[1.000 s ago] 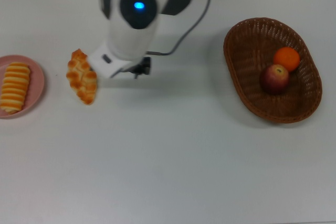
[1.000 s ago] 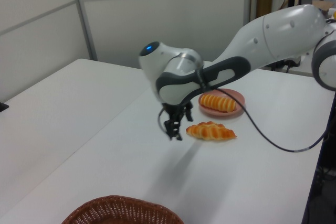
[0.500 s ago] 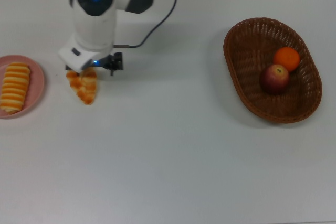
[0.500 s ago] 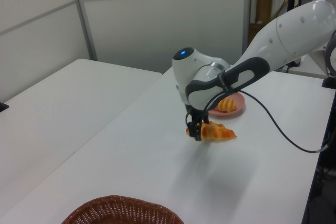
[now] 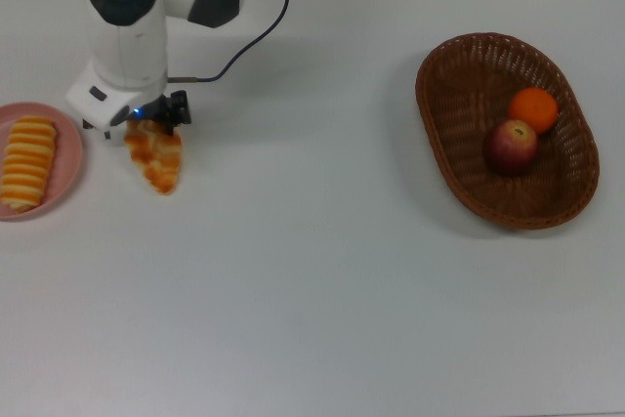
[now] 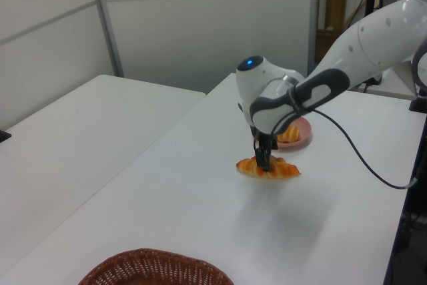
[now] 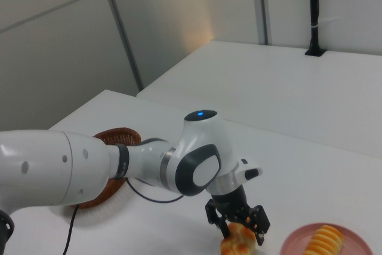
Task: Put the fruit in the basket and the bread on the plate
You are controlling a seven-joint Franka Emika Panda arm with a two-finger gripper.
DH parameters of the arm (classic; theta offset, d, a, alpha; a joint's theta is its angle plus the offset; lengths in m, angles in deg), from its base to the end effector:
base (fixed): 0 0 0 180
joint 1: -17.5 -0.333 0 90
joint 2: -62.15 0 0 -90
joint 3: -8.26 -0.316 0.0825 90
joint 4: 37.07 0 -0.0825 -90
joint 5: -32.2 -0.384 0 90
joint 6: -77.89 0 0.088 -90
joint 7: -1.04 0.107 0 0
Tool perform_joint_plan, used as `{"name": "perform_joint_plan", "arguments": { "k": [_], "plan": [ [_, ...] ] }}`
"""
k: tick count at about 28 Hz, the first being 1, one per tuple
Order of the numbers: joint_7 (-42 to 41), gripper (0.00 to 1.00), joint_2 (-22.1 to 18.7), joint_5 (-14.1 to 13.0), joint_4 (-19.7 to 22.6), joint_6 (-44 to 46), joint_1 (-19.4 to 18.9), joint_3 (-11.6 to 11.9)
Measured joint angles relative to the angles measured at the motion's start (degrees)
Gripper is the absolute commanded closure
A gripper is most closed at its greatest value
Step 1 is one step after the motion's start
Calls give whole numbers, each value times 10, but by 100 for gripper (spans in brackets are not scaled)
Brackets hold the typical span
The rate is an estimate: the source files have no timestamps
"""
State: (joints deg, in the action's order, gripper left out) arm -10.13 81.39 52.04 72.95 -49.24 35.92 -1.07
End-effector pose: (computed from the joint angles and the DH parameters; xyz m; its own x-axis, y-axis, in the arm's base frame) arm 0.6065 -0.1129 0.3183 0.9690 0.2302 -0.0902 0.2440 -0.9491 0.1993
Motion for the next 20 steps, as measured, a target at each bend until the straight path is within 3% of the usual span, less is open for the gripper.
{"name": "perform_joint_plan", "arguments": {
  "k": [1,2,5,6,14,20],
  "plan": [
    [0,1,1,3,5,-7,0,-1],
    [1,12,3,6,12,-15,-1,-2],
    [3,70,5,7,20,-24,-2,-3],
    [4,100,5,7,20,-24,-2,-3],
    [35,100,3,3,15,-25,-1,-3],
    [40,100,-3,-65,-26,-26,9,-2]
  ]
}}
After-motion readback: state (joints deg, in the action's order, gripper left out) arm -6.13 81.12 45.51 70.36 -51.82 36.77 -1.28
